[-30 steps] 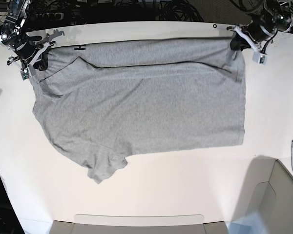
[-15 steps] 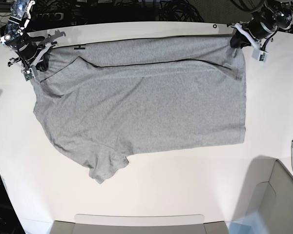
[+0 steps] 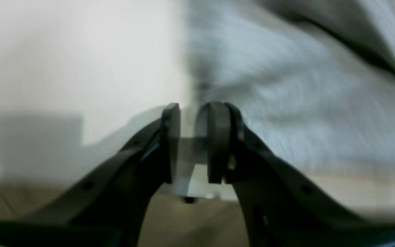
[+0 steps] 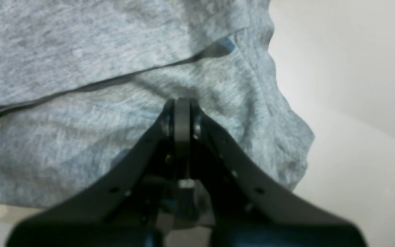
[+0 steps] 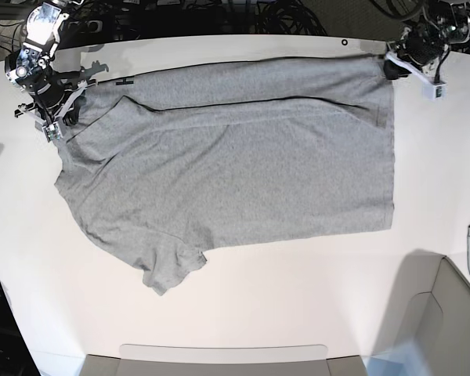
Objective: Fold the T-shirt properly
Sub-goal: 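Pull the folded shirt back toward the robot with both grippers, then reach both grippers down to the hem corners of the shirt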
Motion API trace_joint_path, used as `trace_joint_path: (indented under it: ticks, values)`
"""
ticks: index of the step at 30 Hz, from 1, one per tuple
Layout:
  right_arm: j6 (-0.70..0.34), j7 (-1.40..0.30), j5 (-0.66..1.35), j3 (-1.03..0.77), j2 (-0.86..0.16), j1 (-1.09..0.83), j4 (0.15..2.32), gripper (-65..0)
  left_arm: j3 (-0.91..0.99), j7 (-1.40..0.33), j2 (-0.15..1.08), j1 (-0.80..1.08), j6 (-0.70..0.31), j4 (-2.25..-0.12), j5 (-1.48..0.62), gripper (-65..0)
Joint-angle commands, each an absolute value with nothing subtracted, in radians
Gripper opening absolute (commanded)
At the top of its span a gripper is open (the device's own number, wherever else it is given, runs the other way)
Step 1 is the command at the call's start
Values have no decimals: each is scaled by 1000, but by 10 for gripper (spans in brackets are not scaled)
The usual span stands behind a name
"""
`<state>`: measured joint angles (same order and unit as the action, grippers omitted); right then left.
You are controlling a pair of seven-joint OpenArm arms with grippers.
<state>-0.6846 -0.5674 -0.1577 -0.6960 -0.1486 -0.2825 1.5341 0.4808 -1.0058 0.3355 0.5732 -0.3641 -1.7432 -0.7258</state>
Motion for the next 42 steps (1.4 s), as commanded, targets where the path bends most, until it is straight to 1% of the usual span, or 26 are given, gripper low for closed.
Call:
trace_joint_path:
  ticks: [1,7,11,15,20,23,27,32,34,37,41,42]
  values:
    - [-698,-737,-277,-684,-133,-308,1500,-650,496,-995,351,579,-366,-1778,-730,-500]
    - [-698,-737,-274,-685,-133,-308,1501,-650,496,-995,351,582,-366,-1890,-730,-500]
    - [-698,-737,-272,-687,-131,-305,1511,-650,495,-995,349,572,-366,-1922,-731,-500]
    - [-698,-737,-257,-690,-91,-309,1604,-650,489,-997,349,518,-364,-1951,-731,-500]
    - [-698,-737,-196,-753,-18,-298,1785,-650,486,-1000,349,479,-364,-1962,-733,-500]
    - [-698,-737,-180,-759,7,-285,1862,-650,486,-1064,334,438,-366,-1963,-733,-500]
    - [-698,-737,-182,-759,19,-283,1910,-650,486,-1138,323,372,-366,-1963,-733,-500]
    - [-698,-737,-182,-774,27,-268,1920,-650,486,-1150,315,349,-366,-1963,-733,-500]
    - [-698,-737,-182,-792,28,-234,1922,-650,486,-1152,314,346,-366,-1963,-733,-500]
    - [-698,-745,-189,-843,28,-156,1914,-650,461,-1155,312,288,-366,-1966,-734,-500]
    - [-698,-745,-231,-851,24,-61,1913,-650,360,-1155,312,203,-360,-1966,-728,-500]
    - [-698,-745,-260,-843,24,-27,1903,-630,331,-1155,312,176,-358,-1965,-727,-500]
